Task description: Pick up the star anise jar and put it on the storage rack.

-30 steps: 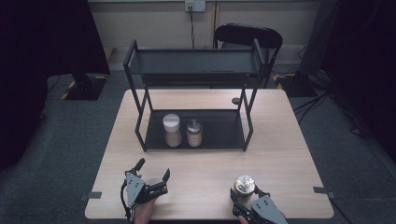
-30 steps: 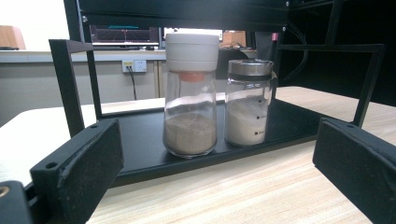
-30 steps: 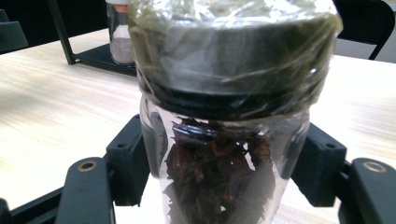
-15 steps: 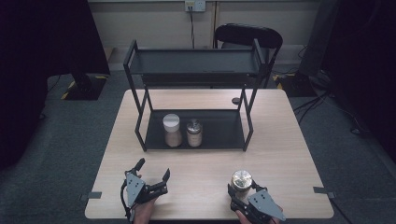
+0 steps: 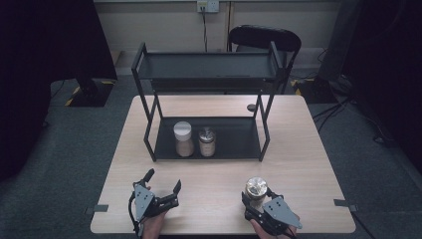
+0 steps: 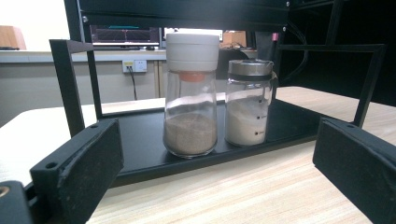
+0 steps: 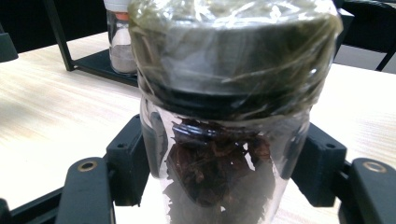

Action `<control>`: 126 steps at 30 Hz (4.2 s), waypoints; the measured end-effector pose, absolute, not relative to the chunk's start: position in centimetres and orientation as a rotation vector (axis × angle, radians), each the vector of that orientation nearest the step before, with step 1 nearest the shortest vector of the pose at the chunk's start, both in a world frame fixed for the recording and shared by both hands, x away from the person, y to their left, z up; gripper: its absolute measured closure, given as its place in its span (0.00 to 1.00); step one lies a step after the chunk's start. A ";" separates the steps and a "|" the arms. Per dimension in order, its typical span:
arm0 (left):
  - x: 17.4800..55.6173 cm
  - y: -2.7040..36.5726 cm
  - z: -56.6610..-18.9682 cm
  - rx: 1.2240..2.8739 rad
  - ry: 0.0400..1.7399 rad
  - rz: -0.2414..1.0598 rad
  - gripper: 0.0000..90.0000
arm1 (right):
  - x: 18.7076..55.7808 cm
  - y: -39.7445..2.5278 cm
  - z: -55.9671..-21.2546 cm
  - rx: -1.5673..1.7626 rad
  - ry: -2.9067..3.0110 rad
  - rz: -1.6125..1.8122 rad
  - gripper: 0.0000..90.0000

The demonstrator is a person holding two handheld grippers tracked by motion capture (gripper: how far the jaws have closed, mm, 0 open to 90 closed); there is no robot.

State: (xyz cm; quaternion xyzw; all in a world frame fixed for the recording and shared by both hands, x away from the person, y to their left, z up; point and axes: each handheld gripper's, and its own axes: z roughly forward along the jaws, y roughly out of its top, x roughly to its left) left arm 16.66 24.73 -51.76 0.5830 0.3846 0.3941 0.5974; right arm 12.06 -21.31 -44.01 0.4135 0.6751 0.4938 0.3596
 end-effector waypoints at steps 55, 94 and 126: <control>16.7 24.7 -51.8 1.353 0.892 0.915 0.01 | 18.1 -19.4 -39.2 0.990 1.758 1.296 0.34; 16.7 24.8 -51.8 1.354 0.890 0.913 0.01 | 23.6 -18.0 -38.9 1.026 1.740 1.326 0.34; 16.7 24.8 -51.8 1.354 0.890 0.912 0.01 | 28.6 -16.4 -40.6 1.099 1.774 1.275 0.34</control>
